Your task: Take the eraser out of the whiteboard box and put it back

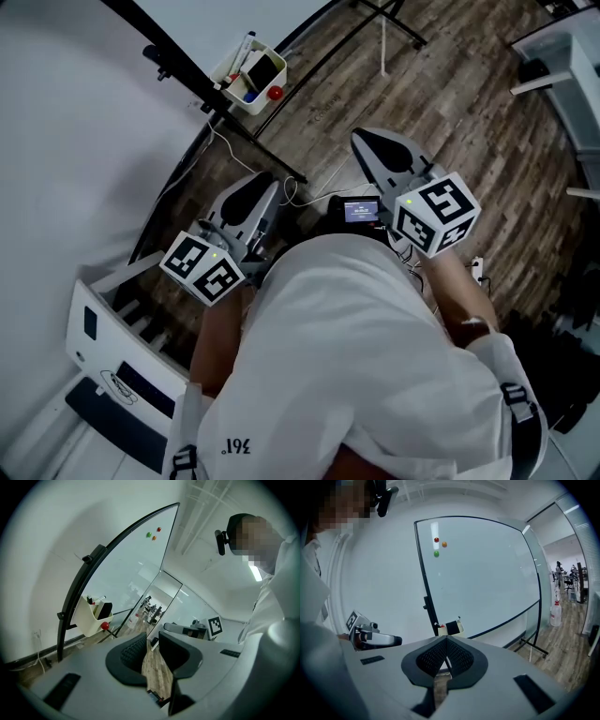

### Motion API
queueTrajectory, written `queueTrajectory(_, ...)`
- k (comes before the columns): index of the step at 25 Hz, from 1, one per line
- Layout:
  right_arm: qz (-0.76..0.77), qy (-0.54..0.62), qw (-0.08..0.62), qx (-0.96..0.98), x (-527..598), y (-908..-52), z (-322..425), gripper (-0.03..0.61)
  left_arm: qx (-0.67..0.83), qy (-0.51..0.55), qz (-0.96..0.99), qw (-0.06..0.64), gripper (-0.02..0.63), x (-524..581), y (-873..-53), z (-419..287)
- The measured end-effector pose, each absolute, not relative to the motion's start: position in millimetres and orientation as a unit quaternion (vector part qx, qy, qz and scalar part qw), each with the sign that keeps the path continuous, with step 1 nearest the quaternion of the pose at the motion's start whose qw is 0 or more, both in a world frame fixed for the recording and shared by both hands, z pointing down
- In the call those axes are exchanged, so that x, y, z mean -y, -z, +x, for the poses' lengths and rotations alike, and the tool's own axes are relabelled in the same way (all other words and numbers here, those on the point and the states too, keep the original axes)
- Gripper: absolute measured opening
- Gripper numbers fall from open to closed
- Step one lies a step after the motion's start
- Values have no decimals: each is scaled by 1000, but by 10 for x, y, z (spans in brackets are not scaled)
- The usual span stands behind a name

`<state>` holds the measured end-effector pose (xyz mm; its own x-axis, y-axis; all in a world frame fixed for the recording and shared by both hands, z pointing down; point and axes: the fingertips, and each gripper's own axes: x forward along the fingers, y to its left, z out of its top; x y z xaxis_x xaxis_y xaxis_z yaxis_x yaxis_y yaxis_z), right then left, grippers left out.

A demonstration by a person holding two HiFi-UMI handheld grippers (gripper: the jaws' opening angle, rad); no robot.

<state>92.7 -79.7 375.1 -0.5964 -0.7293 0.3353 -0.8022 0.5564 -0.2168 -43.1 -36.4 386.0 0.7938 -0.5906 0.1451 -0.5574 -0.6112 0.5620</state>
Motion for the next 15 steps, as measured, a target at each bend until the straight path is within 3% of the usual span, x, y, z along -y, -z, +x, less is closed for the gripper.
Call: queueTrajectory(15, 436, -176, 109, 876, 843, -3786, 902, 25, 317, 26, 895, 312, 87, 418, -3892, -437)
